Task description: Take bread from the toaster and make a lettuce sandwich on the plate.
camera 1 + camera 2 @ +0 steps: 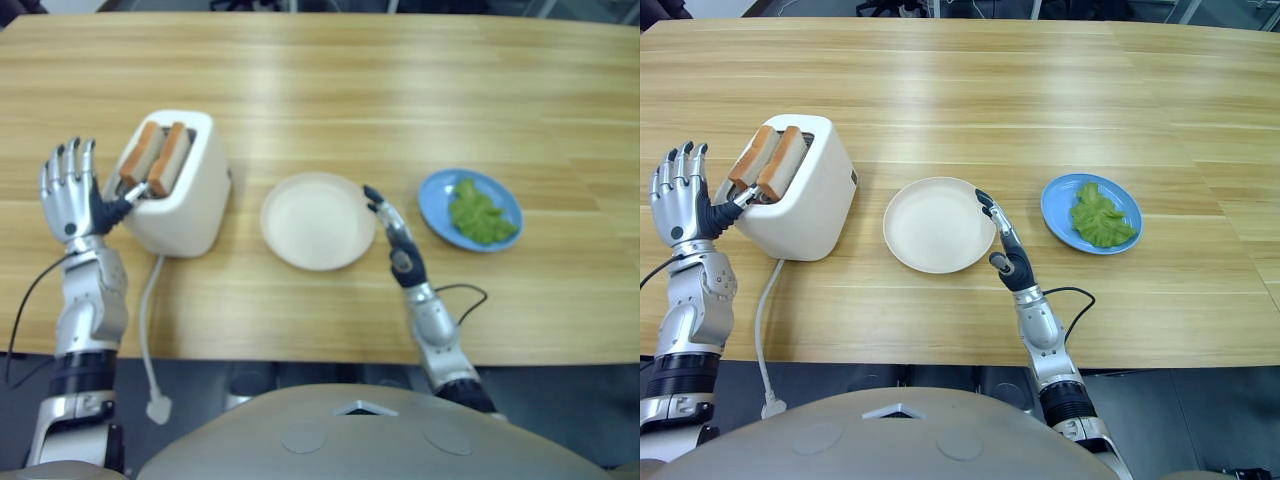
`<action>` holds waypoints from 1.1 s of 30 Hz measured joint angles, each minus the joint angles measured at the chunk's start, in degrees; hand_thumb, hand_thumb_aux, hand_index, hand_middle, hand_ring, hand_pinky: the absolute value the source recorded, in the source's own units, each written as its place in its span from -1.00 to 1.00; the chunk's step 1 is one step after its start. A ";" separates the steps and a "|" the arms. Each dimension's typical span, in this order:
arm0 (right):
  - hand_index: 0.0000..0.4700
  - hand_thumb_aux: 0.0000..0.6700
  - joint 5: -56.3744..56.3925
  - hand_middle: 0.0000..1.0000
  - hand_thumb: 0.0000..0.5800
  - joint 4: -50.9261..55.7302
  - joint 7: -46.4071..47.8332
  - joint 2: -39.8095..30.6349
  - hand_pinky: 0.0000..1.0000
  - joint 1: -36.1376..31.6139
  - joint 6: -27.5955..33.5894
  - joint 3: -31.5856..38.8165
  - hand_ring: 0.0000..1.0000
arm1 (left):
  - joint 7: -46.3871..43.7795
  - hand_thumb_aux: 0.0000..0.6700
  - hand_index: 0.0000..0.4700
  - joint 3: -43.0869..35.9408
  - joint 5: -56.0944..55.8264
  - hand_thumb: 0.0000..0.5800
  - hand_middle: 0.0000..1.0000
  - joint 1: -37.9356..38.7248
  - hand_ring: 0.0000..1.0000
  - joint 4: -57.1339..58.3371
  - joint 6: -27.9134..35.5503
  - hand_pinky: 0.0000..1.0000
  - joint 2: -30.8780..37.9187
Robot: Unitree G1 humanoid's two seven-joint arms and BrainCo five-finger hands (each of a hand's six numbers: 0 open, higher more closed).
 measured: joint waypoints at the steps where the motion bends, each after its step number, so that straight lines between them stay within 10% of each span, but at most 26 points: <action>1: -1.00 -1.00 0.00 -1.00 -1.00 0.00 0.02 0.00 -1.00 -0.03 0.01 0.02 -1.00 | 0.09 1.00 0.96 -0.25 -0.34 1.00 -1.00 -0.28 -1.00 0.06 -0.43 -1.00 0.18; 19: -1.00 -1.00 -0.01 -1.00 -1.00 0.00 0.51 -0.22 -1.00 -0.45 0.06 -0.03 -1.00 | 2.34 1.00 0.96 0.64 -19.39 1.00 -0.96 -2.17 -0.96 1.52 -18.22 -0.96 -0.81; 20: -1.00 -1.00 -0.02 -1.00 -1.00 0.00 0.52 -0.25 -1.00 -0.54 0.06 -0.04 -1.00 | 2.27 1.00 0.96 1.30 -21.71 1.00 -0.30 -2.74 -0.30 1.52 -20.11 -0.30 -1.24; 21: -1.00 -1.00 -0.13 -1.00 -1.00 0.01 0.52 -0.33 -1.00 -0.75 0.08 -0.02 -1.00 | 2.21 1.00 0.96 2.11 -23.99 1.00 -0.30 -3.46 -0.30 1.51 -22.02 -0.30 -1.59; 22: -1.00 -1.00 -0.19 -1.00 -1.00 0.01 0.52 -0.43 -1.00 -0.96 0.09 -0.04 -1.00 | 2.21 1.00 0.96 2.77 -25.29 1.00 0.65 -3.97 0.65 1.48 -23.14 0.65 -1.66; 23: -1.00 -1.00 -0.28 -1.00 -1.00 0.01 0.51 -0.56 -1.00 -1.13 0.14 -0.08 -1.00 | 2.17 1.00 0.96 3.30 -26.60 1.00 1.00 -4.21 1.00 1.47 -24.21 1.00 -1.72; 33: -1.00 -1.00 -14.48 -1.00 -1.00 -2.68 -10.18 -8.99 -1.00 -9.62 4.29 -8.88 -1.00 | -1.24 1.00 0.96 8.25 -37.70 1.00 1.00 -7.27 1.00 -0.89 -31.90 1.00 -2.78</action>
